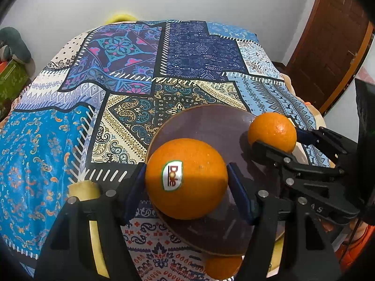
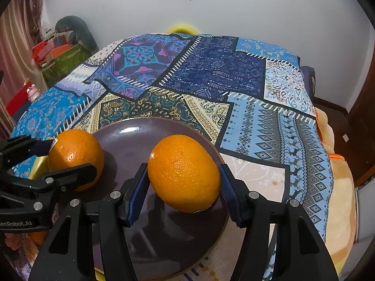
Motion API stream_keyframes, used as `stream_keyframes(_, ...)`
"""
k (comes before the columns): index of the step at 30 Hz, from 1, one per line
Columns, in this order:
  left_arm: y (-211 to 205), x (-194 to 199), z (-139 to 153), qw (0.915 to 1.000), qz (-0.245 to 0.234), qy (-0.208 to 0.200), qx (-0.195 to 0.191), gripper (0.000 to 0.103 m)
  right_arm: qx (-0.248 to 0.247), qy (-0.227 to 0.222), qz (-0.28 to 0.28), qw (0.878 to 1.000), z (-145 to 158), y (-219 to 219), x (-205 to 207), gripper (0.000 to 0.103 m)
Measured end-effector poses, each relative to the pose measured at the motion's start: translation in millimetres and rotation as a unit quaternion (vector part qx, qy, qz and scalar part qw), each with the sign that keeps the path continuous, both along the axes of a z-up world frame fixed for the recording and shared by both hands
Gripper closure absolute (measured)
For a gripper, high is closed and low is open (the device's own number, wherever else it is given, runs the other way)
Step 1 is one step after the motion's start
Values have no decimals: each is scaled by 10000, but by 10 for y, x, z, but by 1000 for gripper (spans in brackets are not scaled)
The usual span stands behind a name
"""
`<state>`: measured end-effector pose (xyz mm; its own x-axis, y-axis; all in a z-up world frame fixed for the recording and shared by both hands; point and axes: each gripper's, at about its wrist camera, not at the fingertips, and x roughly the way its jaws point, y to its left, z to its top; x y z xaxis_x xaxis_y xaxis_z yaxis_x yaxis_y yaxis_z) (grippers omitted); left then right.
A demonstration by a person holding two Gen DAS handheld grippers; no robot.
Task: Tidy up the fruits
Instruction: 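Carry both held oranges over the dark plate and lower them onto it, then open both grippers to release the oranges on the plate and withdraw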
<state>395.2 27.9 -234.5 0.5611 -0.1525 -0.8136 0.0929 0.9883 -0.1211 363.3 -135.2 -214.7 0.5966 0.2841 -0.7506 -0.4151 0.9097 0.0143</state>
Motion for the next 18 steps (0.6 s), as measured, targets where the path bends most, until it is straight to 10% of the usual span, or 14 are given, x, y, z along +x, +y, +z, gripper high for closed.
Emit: stream_keyframes(18,136,-279,322,9992,131,-373,-33,33,-242,-45,139,9996,112,82,-192,45)
